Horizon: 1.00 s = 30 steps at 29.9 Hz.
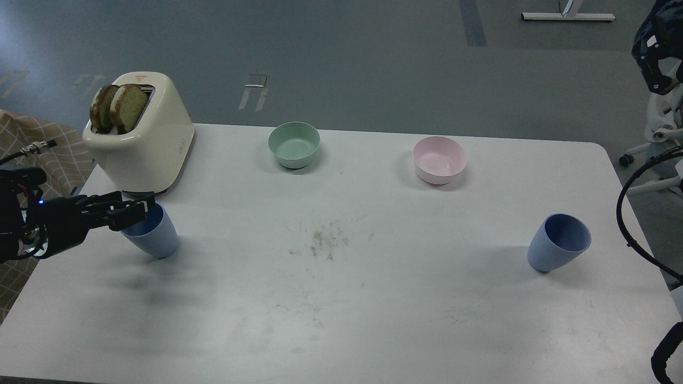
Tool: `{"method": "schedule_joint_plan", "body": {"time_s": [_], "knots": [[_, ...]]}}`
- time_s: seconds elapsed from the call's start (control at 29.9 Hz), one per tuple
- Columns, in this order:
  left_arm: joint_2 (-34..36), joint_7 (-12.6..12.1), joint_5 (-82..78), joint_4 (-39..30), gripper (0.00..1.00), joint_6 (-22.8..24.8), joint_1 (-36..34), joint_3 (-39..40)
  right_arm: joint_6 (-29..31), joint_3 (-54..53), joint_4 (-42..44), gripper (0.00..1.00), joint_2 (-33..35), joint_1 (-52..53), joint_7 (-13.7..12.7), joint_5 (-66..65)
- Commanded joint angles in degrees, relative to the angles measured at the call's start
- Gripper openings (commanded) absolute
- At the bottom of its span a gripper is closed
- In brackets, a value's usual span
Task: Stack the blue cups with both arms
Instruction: 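Close the left hand around the side of the nearby blue cup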
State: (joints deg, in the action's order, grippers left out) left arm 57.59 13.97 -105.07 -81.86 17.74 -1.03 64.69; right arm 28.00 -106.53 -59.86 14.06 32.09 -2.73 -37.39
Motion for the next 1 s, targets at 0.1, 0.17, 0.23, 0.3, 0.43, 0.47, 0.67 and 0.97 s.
{"method": "schedule_joint_plan", "body": {"time_s": [0.1,0.17,0.23,0.3,0.43,0.47,0.67,0.97], "knots": [[-0.9,0.5,0.1,3.9,0.64,-2.4,0.2,-2.0,0.0,0.0,0.0,1.00,-0.1,0.0,0.0,0.1],[-0.9,1.1,0.0,4.4,0.63,-2.4,0.2,-2.1,0.0,0.0,0.0,1.00,0.0,0.0,0.0,0.1],[-1.0,1.7,0.0,5.6,0.63,-2.4,0.1,-2.1,0.0,0.0,0.0,1.00,0.0,0.0,0.0,0.1],[-1.0,1.8,0.2,5.7,0.63,-2.4,0.1,-2.1,0.0,0.0,0.0,1.00,0.0,0.0,0.0,0.1],[-1.1,1.8,0.1,5.8,0.50,-2.4,0.1,-2.1,0.0,0.0,0.0,1.00,-0.1,0.0,0.0,0.1],[-1.2,2.0,0.0,5.9,0.43,-2.4,0.1,-2.2,0.0,0.0,0.0,1.00,-0.1,0.0,0.0,0.1],[-1.8,3.1,0.0,6.6,0.29,-2.4,0.1,-2.2,0.0,0.0,0.1,1.00,0.0,-0.1,0.0,0.1],[-1.8,5.8,0.0,8.8,0.01,-2.4,0.1,-2.2,0.0,-0.1,0.1,1.00,-0.1,-0.3,0.0,0.1]]}}
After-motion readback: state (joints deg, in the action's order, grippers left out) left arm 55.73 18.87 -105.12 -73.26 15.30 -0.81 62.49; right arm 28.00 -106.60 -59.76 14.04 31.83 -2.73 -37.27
